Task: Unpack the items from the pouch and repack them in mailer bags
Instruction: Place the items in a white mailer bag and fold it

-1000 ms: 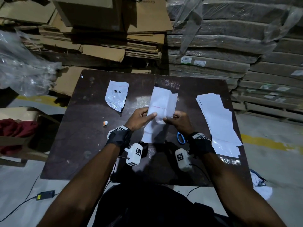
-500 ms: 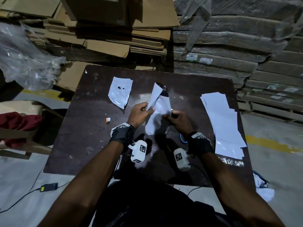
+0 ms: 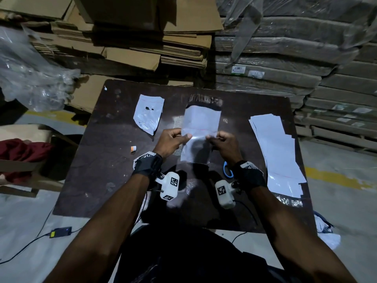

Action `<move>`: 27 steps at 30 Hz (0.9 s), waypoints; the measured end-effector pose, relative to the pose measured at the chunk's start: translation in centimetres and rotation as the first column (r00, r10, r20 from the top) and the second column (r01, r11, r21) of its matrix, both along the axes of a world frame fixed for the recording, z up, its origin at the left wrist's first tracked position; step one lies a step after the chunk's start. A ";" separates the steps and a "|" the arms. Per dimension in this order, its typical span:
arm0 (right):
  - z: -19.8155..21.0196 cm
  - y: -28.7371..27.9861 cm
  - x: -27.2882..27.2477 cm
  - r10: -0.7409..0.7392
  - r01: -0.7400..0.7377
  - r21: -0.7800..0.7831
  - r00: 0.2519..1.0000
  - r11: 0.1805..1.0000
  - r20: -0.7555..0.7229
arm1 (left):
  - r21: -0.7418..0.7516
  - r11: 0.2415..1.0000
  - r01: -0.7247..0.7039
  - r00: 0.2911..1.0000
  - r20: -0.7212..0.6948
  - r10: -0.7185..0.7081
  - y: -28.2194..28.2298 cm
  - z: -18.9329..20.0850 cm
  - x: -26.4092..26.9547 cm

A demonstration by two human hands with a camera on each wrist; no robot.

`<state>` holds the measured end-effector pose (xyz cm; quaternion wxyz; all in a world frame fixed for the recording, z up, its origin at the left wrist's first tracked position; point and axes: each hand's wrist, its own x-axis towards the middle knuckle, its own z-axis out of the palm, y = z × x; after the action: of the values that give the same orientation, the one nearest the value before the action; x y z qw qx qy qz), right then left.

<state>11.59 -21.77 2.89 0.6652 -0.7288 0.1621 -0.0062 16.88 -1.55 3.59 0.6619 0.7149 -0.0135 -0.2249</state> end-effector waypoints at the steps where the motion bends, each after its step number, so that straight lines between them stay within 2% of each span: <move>1: 0.0 -0.1 0.0 -0.002 0.002 0.001 1.000 1.000 0.001 | 0.007 1.000 -0.008 1.000 0.008 0.008 0.0 0.0 0.1; 6: 0.4 0.1 -0.1 0.057 -0.057 -0.036 0.998 0.998 -0.012 | -0.021 1.000 -0.011 1.000 -0.023 0.010 -0.2 -0.2 -0.2; 10: 0.3 -0.2 -0.5 0.073 -0.076 -0.080 0.996 0.994 -0.048 | 0.107 0.992 0.064 0.997 0.039 -0.069 -0.3 -0.6 -0.3; 14: 0.5 0.0 -0.8 0.055 -0.060 -0.083 0.997 0.995 -0.056 | -0.003 1.000 0.013 1.000 -0.025 -0.013 0.0 -0.8 -0.4; 19: 0.7 0.0 -1.3 -0.030 0.031 0.003 0.993 1.000 -0.111 | 0.072 0.983 0.170 0.985 -0.043 -0.167 1.0 -1.1 -0.8; 22: -0.1 0.4 -2.1 -0.069 0.072 0.021 0.987 0.997 -0.144 | 0.136 0.971 0.197 0.980 -0.054 -0.192 1.3 -1.5 -1.1; 27: -2.6 0.7 -5.1 -0.035 0.039 0.005 0.959 0.999 -0.282 | 0.234 0.914 0.332 0.942 -0.128 -0.309 3.1 -3.5 -1.8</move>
<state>6.45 -21.11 0.31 0.6391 -0.7155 0.2687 0.0860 15.08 1.56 0.05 0.5197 0.7706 -0.0726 -0.3617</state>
